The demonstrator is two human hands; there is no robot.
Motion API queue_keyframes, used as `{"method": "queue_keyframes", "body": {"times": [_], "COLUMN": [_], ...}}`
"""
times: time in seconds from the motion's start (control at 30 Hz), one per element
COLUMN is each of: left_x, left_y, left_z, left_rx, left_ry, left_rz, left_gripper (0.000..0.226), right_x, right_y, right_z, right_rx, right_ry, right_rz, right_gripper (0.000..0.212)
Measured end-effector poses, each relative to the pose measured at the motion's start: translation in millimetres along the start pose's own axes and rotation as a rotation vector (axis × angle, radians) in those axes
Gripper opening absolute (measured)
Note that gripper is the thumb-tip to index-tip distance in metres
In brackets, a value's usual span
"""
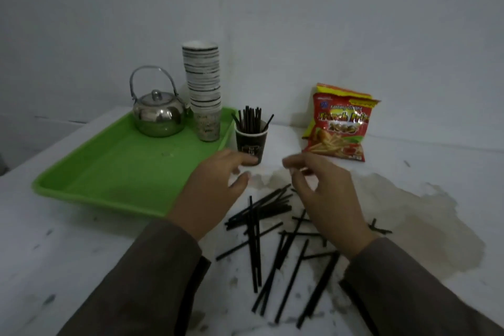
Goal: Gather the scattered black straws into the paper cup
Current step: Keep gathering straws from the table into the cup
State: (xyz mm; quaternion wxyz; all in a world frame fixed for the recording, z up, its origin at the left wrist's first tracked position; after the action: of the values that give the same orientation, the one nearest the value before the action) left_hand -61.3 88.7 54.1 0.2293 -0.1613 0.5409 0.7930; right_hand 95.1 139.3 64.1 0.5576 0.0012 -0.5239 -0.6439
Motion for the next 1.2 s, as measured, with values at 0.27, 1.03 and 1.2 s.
{"method": "queue_keyframes", "body": {"times": [0.27, 1.03, 1.2], "left_x": [14.1, -9.5, -4.1], "left_y": [-45.7, -54.5, -42.7], "left_z": [-44.0, -49.6, -48.4], "left_rx": [0.32, 0.227, 0.296], "left_ry": [0.198, 0.304, 0.291], "left_rz": [0.137, -0.094, -0.152], "left_gripper": [0.016, 0.007, 0.009], "right_x": [-7.5, -19.7, -16.7], "right_y": [-45.5, -32.2, -30.3], "right_z": [-72.5, -72.0, -72.2], "right_rx": [0.188, 0.043, 0.012], "right_ry": [0.07, -0.127, -0.082], "right_rz": [-0.156, -0.058, -0.118], "right_gripper": [0.024, 0.02, 0.03]}}
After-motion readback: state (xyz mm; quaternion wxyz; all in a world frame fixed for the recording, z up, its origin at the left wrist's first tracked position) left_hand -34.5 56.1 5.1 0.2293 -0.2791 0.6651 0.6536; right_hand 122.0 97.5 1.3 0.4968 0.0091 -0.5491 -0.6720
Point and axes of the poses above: each hand's wrist, its own z-axis towards the middle knuckle, its own y-axis out of the back of the hand, x = y × z, the point moved 7 cm from there along z, towards the middle knuckle, and after that the axes turned 13 degrees about x, right-handed, at the moved point
